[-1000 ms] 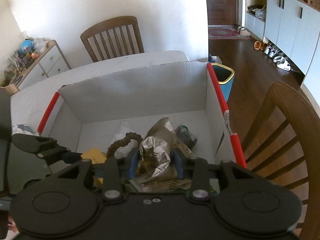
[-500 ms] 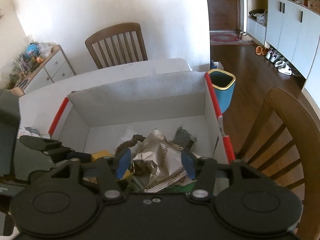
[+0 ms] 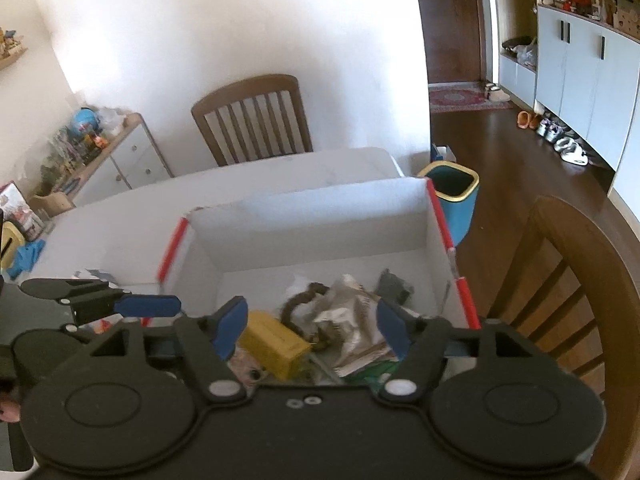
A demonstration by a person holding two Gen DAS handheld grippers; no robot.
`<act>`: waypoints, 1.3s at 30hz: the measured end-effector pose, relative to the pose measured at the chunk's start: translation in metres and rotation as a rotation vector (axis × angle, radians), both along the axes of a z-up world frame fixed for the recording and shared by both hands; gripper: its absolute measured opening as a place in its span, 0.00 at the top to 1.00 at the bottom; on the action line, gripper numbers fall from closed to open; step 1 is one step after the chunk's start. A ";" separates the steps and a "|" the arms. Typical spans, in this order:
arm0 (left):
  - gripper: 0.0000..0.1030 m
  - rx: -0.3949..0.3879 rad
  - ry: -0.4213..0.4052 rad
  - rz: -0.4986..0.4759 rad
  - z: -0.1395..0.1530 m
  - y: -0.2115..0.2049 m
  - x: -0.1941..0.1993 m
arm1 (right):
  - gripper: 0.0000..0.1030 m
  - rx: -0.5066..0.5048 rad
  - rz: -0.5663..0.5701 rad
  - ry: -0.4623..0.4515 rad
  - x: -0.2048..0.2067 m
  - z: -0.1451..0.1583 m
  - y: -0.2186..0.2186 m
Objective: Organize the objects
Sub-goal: 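Withdraw both grippers from the box back toward the table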
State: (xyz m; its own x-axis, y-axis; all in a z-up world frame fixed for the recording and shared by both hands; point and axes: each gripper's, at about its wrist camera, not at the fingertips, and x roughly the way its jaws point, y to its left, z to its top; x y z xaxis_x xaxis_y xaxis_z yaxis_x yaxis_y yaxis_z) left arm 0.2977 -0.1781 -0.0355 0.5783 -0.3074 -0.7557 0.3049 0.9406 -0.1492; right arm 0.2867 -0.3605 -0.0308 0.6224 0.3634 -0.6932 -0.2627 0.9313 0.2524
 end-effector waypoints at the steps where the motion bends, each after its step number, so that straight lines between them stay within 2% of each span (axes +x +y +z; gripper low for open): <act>1: 0.27 -0.009 -0.011 0.011 0.006 0.005 -0.002 | 0.26 0.012 0.003 -0.004 -0.003 0.004 0.003; 6: 0.23 -0.049 -0.068 0.042 0.030 0.038 -0.015 | 0.19 0.019 0.017 -0.037 -0.017 0.020 0.027; 18: 0.14 -0.072 -0.135 0.089 0.054 0.120 -0.053 | 0.03 0.062 0.046 -0.091 -0.048 0.041 0.091; 24: 0.14 -0.097 -0.115 0.110 0.049 0.160 -0.065 | 0.02 0.062 0.064 -0.097 -0.059 0.041 0.128; 27: 0.03 -0.097 -0.108 0.127 0.045 0.182 -0.067 | 0.01 0.062 0.077 -0.089 -0.064 0.037 0.146; 28: 0.02 -0.097 -0.109 0.137 0.043 0.188 -0.068 | 0.01 0.056 0.081 -0.087 -0.066 0.036 0.153; 36: 0.00 -0.104 -0.134 0.195 0.032 0.251 -0.064 | 0.01 0.012 0.128 -0.074 -0.073 0.023 0.200; 39: 0.00 -0.085 -0.148 0.229 0.028 0.270 -0.059 | 0.01 -0.005 0.142 -0.057 -0.074 0.016 0.215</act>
State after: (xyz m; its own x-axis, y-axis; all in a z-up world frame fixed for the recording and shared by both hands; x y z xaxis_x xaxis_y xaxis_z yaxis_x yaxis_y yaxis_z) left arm 0.2383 0.0920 -0.0073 0.7419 -0.2146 -0.6352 0.1102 0.9735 -0.2002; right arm 0.2126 -0.1458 -0.0148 0.6036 0.4472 -0.6601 -0.4057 0.8850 0.2285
